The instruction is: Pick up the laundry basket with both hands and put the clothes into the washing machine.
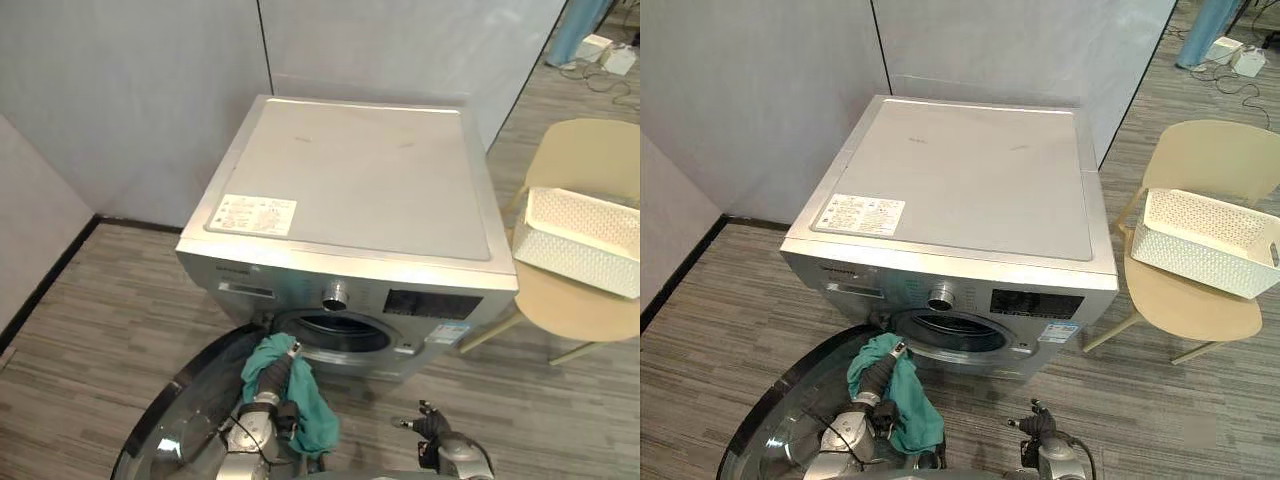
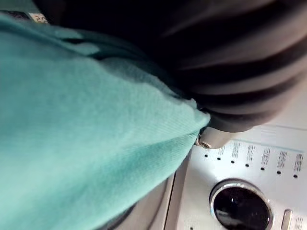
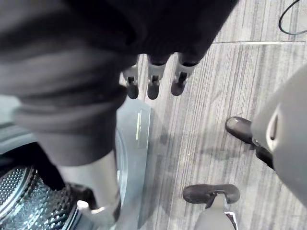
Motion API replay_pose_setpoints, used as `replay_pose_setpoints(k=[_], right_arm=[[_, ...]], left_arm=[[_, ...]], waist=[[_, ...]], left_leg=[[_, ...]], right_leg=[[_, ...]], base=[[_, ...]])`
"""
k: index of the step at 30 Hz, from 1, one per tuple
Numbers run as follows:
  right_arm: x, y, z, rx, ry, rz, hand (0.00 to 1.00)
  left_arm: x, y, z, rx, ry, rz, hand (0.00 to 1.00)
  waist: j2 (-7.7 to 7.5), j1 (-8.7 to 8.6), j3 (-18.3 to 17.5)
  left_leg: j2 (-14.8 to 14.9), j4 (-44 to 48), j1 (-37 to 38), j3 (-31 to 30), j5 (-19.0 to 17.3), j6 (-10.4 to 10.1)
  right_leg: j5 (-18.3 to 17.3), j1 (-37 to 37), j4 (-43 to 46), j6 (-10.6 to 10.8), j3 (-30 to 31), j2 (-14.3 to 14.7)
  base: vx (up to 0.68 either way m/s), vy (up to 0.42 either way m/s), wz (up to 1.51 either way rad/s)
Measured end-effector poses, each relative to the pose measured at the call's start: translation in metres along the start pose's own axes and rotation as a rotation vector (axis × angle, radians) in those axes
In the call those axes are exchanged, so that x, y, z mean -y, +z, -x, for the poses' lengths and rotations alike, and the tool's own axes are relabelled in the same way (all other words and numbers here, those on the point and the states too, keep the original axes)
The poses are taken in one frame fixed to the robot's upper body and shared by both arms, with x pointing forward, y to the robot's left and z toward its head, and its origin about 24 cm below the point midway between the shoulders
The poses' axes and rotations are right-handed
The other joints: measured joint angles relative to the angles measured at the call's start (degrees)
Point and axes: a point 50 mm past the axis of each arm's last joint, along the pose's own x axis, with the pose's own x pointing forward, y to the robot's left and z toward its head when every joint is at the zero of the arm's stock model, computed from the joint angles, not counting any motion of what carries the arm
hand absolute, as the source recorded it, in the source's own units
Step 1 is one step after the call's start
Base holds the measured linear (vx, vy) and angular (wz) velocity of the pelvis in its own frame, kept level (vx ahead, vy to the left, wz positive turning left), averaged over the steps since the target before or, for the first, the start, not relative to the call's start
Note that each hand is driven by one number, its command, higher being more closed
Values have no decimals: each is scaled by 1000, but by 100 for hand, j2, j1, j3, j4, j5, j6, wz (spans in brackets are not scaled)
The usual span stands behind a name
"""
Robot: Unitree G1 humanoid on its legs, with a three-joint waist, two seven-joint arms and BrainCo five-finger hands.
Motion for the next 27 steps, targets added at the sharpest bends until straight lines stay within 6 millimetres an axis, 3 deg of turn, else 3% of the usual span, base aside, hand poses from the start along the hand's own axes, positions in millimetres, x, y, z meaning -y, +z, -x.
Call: replay_pose_setpoints(k=[2,3,4,6,8,10,11,13,15,20,24,27], right_arm=[[9,2,1,23,-28,-42,0],[9,10,0,51,-29,-49,0],[8,17,-1,72,-27,-60,0],[-2,51,-6,153,-6,-87,0],[-11,74,-6,214,21,-97,0],[-38,116,4,373,105,-137,0],[-44,125,7,407,128,-146,0],[-74,163,21,526,235,-209,0],[-98,187,34,592,335,-283,0],[-122,215,58,711,446,-273,0],[-114,237,80,905,416,-194,0],[-110,243,94,989,403,-207,0]], left_arm=[[5,-2,-4,-16,-31,-20,100],[4,8,-11,15,-48,-49,100],[4,16,-17,40,-57,-64,100],[11,48,-40,137,-92,-81,100],[19,68,-52,195,-105,-75,100],[38,106,-67,310,-124,-57,100],[44,116,-69,339,-128,-40,100],[67,153,-78,446,-140,31,100],[85,180,-83,514,-147,85,100],[96,232,-82,659,-127,150,100],[99,275,-75,786,-111,166,100],[103,291,-70,837,-115,159,100]], waist=[[141,-144,64],[44,-251,172],[39,-254,302],[37,-269,891],[30,-273,1259],[1,-286,1610],[0,-290,1684],[-47,-326,1870],[-53,-350,1958],[-87,-431,2095],[-96,-564,2171],[-86,-608,2176]], left_leg=[[-179,-336,25,-37,29,64],[-296,-546,-112,-40,149,182],[-331,-577,-218,-32,218,218],[-400,-445,-707,61,346,296],[-397,-257,-976,143,343,299],[-331,254,-1624,302,248,429],[-292,430,-1795,344,206,492],[-189,1029,-2457,441,54,711],[-33,1636,-3072,532,-110,740],[296,2622,-4228,724,-351,863],[579,3090,-5061,871,-365,877],[738,3267,-5353,965,-395,922]], right_leg=[[68,-145,5,118,79,-58],[22,-525,292,78,125,-220],[-25,-736,504,71,182,-293],[-178,-1523,1271,81,309,-535],[-245,-1904,1683,99,464,-657],[-443,-2726,2487,109,681,-869],[-490,-2917,2695,100,725,-908],[-712,-3683,3454,48,912,-1065],[-903,-4345,4068,4,1073,-1165],[-1170,-5730,5118,-57,1536,-1203],[-1185,-6715,5576,-85,1753,-1138],[-1164,-7102,5718,-133,1864,-1086]], base=[[-77,219,-1],[-145,186,10],[-207,165,6],[-248,128,-3],[-181,71,-16],[-250,46,-16],[-254,40,-10],[-226,29,-6],[-217,-2,-4],[-181,-24,-20],[-142,-9,-18],[-78,1,-21]])
